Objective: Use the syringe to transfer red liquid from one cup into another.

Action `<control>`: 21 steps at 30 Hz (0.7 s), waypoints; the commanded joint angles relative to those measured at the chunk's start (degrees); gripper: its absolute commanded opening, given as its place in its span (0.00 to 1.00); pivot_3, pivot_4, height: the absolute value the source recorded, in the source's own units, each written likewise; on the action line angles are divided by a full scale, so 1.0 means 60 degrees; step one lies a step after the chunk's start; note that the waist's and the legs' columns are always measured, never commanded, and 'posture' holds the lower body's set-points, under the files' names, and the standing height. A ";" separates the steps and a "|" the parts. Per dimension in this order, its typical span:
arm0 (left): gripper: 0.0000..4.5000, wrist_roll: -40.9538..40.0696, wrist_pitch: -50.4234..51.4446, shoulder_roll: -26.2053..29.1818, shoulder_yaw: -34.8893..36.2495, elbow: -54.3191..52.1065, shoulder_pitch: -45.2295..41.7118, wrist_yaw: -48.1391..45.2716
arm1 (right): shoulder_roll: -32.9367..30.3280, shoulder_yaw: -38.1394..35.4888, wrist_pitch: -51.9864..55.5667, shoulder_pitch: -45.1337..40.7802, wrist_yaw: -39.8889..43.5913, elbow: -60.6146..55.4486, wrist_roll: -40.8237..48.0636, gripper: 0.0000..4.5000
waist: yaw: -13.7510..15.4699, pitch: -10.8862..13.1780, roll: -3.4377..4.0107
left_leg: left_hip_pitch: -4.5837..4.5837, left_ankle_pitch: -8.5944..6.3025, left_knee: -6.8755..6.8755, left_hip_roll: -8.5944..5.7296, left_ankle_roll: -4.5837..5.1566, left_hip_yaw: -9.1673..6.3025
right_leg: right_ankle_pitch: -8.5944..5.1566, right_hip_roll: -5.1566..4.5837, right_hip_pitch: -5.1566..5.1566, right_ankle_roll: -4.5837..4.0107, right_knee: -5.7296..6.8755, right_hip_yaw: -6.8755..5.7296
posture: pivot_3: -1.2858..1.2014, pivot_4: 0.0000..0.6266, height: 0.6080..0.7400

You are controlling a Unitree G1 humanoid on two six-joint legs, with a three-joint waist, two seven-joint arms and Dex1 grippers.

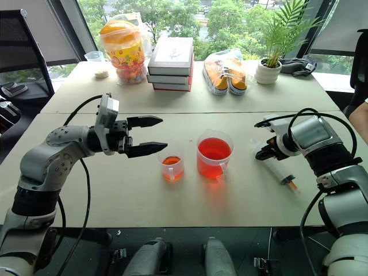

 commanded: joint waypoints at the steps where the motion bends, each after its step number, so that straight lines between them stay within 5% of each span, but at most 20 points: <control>1: 1.00 0.0015 -0.0212 0.0015 0.0071 0.0001 -0.0224 -0.0106 | -0.0380 -0.0689 -0.0252 0.0031 -0.0175 -0.0437 -0.0139 0.31 | 0.0005 0.0000 0.0000 | 0.0000 0.0000 0.0000 -0.0001 0.0000 0.0001 | 0.0000 0.0000 0.0000 0.0000 0.0000 0.0000 | 0.52 0.24 1.00; 6: 1.00 0.0109 -0.0197 0.0077 -0.0003 0.0231 -0.0573 -0.0314 | -0.0822 -0.3290 -0.0901 -0.0139 -0.0922 -0.1781 0.0349 0.31 | 0.0036 0.0008 0.0013 | -0.0014 0.0000 0.0000 -0.0007 0.0000 0.0002 | 0.0000 -0.0005 -0.0015 0.0000 0.0000 0.0001 | 0.52 0.24 1.00; 11: 1.00 0.0210 -0.0244 0.0185 -0.0008 0.0543 -0.0860 -0.0603 | 0.0247 -0.6278 -0.1225 0.0048 -0.1854 -0.4025 0.1588 0.31 | -0.0042 0.0007 0.0012 | -0.0007 0.0001 -0.0035 -0.0002 -0.0001 0.0002 | 0.0000 0.0005 -0.0020 0.0000 -0.0003 0.0007 | 0.52 0.24 1.00; 15: 1.00 0.0310 -0.0199 0.0185 -0.0164 0.1003 -0.1490 -0.0899 | 0.1854 -0.8369 -0.0788 -0.0374 -0.2685 -0.5708 0.3329 0.31 | 0.0001 0.0008 0.0011 | 0.0009 0.0008 -0.0053 0.0000 -0.0012 -0.0001 | 0.0000 0.0009 -0.0015 0.0000 0.0003 0.0007 | 0.52 0.24 1.00; 21: 1.00 0.0528 -0.0327 0.0132 -0.0358 0.2071 -0.2598 -0.1449 | 0.4793 -0.9524 -0.1534 0.0688 -0.3938 -0.8077 0.5571 0.31 | 0.0020 0.0000 -0.0002 | 0.0007 0.0010 -0.0054 -0.0001 -0.0013 -0.0020 | 0.0000 0.0006 -0.0005 0.0000 -0.0004 -0.0007 | 0.52 0.24 1.00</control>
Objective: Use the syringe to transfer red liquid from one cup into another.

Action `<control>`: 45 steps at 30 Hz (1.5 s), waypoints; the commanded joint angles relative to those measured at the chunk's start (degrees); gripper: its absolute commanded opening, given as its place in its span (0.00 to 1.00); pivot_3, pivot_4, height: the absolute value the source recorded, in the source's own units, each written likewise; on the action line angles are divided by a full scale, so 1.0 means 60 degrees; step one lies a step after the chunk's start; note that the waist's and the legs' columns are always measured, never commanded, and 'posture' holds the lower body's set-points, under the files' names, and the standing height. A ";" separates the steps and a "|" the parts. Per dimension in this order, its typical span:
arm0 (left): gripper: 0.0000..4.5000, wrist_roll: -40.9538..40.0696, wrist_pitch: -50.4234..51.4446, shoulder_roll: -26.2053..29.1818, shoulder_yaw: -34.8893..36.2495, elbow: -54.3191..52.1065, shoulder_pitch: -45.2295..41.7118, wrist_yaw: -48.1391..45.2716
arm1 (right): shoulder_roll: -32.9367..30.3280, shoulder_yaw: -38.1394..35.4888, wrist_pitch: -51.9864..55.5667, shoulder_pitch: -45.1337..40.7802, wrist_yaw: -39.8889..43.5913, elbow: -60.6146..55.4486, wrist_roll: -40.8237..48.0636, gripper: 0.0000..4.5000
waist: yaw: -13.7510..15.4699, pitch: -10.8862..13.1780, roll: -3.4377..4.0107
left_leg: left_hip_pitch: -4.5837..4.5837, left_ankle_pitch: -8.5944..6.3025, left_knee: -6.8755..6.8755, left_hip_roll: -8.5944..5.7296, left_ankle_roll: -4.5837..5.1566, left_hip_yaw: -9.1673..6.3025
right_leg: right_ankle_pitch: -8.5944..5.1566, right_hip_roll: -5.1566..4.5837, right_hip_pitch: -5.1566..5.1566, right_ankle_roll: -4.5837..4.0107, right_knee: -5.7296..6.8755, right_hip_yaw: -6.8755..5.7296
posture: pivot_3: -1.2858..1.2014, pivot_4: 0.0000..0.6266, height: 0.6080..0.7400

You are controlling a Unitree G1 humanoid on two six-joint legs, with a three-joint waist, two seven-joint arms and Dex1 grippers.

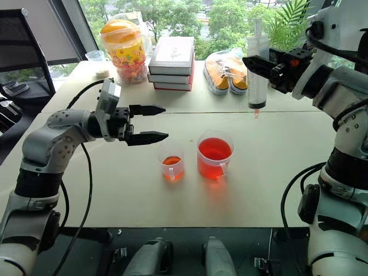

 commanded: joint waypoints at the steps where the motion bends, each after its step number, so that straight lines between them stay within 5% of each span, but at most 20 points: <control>1: 1.00 0.0080 -0.0256 0.0093 0.0060 0.0350 -0.0622 -0.0402 | 0.0964 -0.0133 -0.0544 0.0692 -0.0704 -0.1359 0.1113 0.31 | -0.0018 0.0002 0.0003 | 0.0000 0.0000 -0.0001 -0.0001 0.0000 0.0003 | 0.0000 -0.0001 -0.0004 0.0000 0.0003 0.0001 | 0.52 0.24 1.00; 5: 1.00 0.0201 -0.0273 0.0042 -0.0089 0.0686 -0.0989 -0.0730 | 0.1743 0.0559 -0.1499 0.2176 -0.0904 -0.1935 0.1281 0.31 | -0.0016 0.0002 0.0003 | -0.0002 0.0000 -0.0004 -0.0007 0.0000 0.0008 | 0.0000 -0.0008 -0.0006 0.0000 0.0002 0.0004 | 0.52 0.24 1.00; 17: 1.00 0.0003 0.0182 -0.0447 -0.0276 0.1029 -0.2135 -0.1312 | 0.1741 0.2436 -0.4730 0.4983 -0.0284 -0.1379 -0.0046 0.31 | -0.0041 0.0002 0.0004 | 0.0006 0.0002 0.0002 -0.0005 -0.0001 0.0012 | -0.0001 0.0008 -0.0006 0.0000 0.0013 0.0007 | 0.52 0.24 1.00; 43: 1.00 0.0738 -0.0088 -0.3238 -0.1216 0.2784 -0.3521 -0.1078 | 0.1222 0.3394 -0.5797 0.5551 -0.0636 -0.1210 -0.0541 0.31 | -0.0024 0.0002 0.0004 | 0.0011 0.0005 0.0012 -0.0007 -0.0005 0.0013 | -0.0001 0.0017 -0.0002 0.0001 0.0023 0.0011 | 0.52 0.24 1.00; 45: 0.82 0.0795 -0.0112 -0.3396 -0.1188 0.2932 -0.3581 -0.1036 | 0.1182 0.3399 -0.5763 0.5551 -0.0675 -0.1251 -0.0493 0.31 | -0.0027 0.0003 0.0004 | 0.0011 0.0005 0.0011 -0.0007 -0.0005 0.0013 | -0.0002 0.0018 -0.0001 0.0002 0.0023 0.0011 | 0.52 0.24 1.00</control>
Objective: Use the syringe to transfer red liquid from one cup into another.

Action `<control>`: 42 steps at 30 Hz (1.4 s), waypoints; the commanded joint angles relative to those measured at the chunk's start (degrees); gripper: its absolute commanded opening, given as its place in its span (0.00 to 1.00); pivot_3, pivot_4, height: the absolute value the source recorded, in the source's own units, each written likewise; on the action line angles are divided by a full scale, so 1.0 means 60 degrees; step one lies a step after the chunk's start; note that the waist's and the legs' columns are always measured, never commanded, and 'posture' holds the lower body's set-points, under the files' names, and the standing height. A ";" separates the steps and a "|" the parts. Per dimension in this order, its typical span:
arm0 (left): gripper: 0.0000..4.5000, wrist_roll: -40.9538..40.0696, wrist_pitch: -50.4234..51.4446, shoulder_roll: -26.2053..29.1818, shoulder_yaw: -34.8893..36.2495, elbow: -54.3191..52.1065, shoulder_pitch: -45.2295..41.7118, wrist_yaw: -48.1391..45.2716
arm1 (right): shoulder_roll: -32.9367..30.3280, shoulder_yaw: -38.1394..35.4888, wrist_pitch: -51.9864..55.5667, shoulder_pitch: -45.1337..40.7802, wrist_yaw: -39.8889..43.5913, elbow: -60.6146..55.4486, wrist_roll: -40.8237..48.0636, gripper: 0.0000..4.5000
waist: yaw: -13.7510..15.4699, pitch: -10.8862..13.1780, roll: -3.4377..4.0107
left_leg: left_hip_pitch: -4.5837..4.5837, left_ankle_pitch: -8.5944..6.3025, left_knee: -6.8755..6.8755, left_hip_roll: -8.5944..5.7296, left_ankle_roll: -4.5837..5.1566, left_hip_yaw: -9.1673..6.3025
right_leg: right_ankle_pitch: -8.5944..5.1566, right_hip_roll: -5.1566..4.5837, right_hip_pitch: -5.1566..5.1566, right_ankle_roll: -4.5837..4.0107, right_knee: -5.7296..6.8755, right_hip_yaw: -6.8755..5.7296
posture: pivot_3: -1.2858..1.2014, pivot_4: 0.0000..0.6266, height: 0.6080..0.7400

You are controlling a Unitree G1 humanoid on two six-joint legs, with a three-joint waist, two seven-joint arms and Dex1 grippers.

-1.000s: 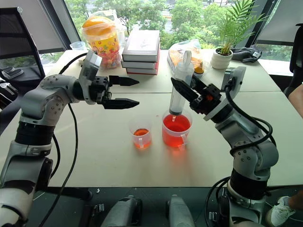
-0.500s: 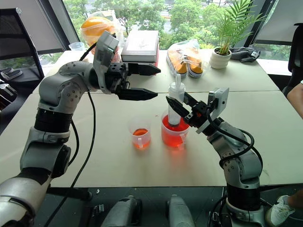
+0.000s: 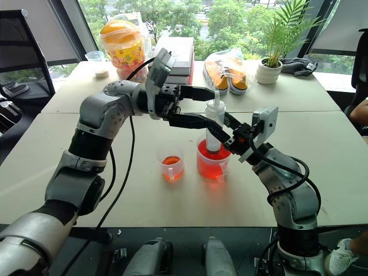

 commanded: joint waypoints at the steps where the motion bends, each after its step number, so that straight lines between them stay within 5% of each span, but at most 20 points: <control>1: 0.69 0.0084 -0.0164 -0.0195 0.0079 0.0110 -0.0358 0.0104 | -0.0114 -0.0010 -0.0065 -0.0078 -0.0068 -0.0450 0.0172 0.31 | -0.0014 0.0000 0.0000 | 0.0000 0.0000 0.0000 0.0000 0.0000 0.0000 | 0.0000 0.0001 -0.0001 0.0000 0.0000 0.0000 | 0.52 0.24 1.00; 6: 0.15 0.0160 -0.0230 -0.0502 0.0125 0.0316 -0.0445 0.0221 | -0.0222 0.0010 0.0025 -0.0059 -0.0127 -0.0575 0.0266 0.31 | -0.0022 0.0000 0.0000 | 0.0000 0.0000 -0.0001 0.0001 0.0000 -0.0001 | 0.0000 0.0004 -0.0001 0.0000 0.0003 0.0000 | 0.52 0.24 1.00; 8: 0.01 0.0193 -0.0261 -0.0586 0.0163 0.0371 -0.0473 0.0270 | -0.0268 0.0003 0.0076 -0.0045 -0.0132 -0.0611 0.0318 0.31 | -0.0012 0.0000 0.0000 | 0.0000 0.0000 -0.0001 0.0001 0.0000 -0.0001 | 0.0000 0.0004 0.0000 0.0000 0.0002 0.0000 | 0.52 0.24 1.00; 42: 0.01 0.0329 -0.1688 -0.0347 0.1166 0.1842 -0.1979 0.0626 | -0.0547 0.0498 0.0598 0.0436 0.0270 -0.0278 0.0696 0.31 | -0.0006 0.0001 -0.0002 | 0.0002 0.0000 0.0003 -0.0001 0.0000 0.0000 | -0.0001 0.0005 0.0002 0.0001 0.0006 0.0001 | 0.52 0.24 1.00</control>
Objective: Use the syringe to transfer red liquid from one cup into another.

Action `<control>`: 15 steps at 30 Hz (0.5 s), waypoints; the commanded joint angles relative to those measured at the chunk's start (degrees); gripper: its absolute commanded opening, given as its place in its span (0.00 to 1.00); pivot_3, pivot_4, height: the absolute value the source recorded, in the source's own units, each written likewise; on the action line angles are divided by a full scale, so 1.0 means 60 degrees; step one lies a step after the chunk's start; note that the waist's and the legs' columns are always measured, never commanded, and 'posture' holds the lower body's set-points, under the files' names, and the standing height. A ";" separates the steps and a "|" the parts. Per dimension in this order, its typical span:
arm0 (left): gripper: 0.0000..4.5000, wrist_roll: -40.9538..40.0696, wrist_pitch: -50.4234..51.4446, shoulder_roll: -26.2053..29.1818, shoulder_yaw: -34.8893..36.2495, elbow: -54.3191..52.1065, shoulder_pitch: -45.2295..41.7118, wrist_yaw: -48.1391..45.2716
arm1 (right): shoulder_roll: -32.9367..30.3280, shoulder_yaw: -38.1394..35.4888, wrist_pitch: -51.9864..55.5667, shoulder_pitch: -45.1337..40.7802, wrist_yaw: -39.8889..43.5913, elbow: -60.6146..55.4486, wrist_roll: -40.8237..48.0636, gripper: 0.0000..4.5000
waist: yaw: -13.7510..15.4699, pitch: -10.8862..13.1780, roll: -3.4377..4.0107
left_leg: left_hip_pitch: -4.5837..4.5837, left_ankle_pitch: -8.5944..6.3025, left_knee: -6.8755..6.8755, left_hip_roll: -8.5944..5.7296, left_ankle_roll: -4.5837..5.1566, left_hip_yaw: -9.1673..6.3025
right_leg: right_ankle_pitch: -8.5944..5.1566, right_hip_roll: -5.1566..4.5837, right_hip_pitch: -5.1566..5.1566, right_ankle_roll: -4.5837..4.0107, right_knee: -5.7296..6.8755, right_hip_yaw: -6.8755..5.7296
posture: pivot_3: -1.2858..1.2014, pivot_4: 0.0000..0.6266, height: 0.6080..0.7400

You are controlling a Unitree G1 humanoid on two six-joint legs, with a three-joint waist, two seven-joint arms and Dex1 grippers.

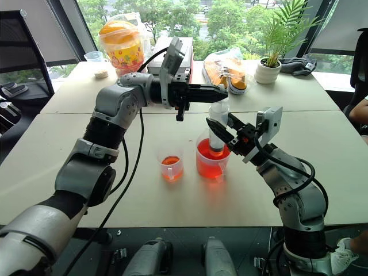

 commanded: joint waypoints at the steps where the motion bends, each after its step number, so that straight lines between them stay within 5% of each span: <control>1: 0.01 -0.0133 -0.0618 0.0213 0.0929 -0.0260 -0.0801 0.0424 | -0.0121 0.0600 0.0203 0.0263 0.0434 -0.0164 0.0127 0.31 | 0.0001 0.0000 0.0000 | 0.0000 0.0000 0.0000 0.0000 0.0000 0.0000 | 0.0000 0.0000 0.0000 0.0000 0.0000 0.0000 | 0.52 0.24 1.00; 15: 0.01 -0.0175 -0.0205 0.0315 0.0724 -0.0562 -0.0449 0.0246 | -0.0152 0.0440 0.0324 -0.0330 0.0197 -0.0441 0.0275 0.31 | -0.0003 0.0000 0.0000 | 0.0000 0.0000 0.0000 0.0000 0.0000 0.0000 | 0.0000 0.0000 -0.0001 0.0000 0.0003 0.0000 | 0.52 0.24 1.00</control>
